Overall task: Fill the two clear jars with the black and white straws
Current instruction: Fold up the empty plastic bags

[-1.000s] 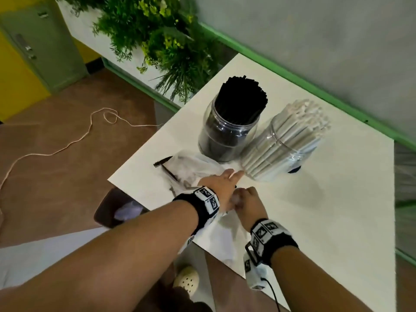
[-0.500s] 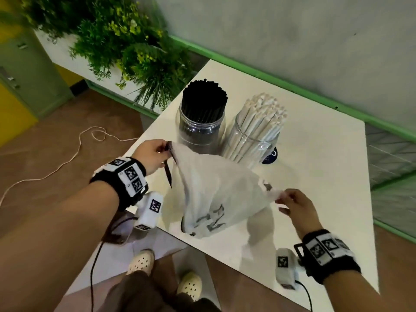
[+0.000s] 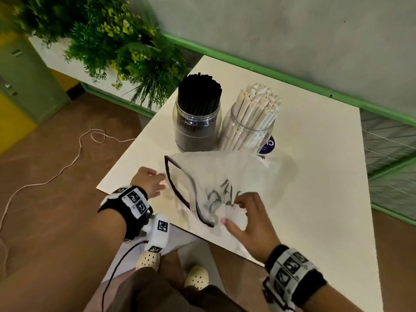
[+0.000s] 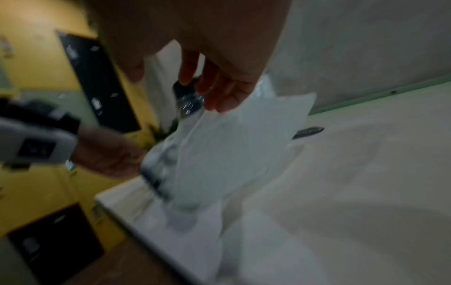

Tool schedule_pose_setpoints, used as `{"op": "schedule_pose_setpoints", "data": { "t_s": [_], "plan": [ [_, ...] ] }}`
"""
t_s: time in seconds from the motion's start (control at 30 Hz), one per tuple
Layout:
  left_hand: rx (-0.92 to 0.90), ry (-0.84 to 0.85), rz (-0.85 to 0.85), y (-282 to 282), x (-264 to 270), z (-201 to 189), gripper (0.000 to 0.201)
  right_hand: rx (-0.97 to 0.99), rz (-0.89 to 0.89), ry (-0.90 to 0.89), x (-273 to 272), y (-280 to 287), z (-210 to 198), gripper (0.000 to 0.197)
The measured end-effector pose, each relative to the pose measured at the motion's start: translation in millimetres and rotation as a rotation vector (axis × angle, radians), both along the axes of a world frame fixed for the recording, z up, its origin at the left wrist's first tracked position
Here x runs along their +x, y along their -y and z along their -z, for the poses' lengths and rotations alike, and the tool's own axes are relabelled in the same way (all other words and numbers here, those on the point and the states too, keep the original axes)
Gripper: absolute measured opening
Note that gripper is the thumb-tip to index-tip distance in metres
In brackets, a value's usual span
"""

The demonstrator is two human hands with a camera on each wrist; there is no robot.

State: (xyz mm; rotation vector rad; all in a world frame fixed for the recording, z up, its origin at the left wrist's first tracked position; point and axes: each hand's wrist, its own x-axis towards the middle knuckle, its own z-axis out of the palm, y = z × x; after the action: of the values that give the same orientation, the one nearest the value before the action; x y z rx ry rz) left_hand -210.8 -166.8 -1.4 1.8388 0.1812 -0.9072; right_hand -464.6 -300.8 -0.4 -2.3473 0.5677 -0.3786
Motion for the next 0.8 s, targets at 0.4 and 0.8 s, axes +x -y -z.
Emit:
{"op": "schedule_pose_setpoints", "data": {
  "t_s": [0.4,0.8],
  "plan": [
    [0.379,0.317,0.754,22.9,-104.0,23.4,0.049,0.077,-0.105,-0.413,15.4,-11.6,50.0,0.06],
    [-0.086,0.355,0.269,-26.1,-9.3,20.7,0.017,-0.231,0.097,-0.304,-51.7,50.1,27.6,0.04]
  ]
}}
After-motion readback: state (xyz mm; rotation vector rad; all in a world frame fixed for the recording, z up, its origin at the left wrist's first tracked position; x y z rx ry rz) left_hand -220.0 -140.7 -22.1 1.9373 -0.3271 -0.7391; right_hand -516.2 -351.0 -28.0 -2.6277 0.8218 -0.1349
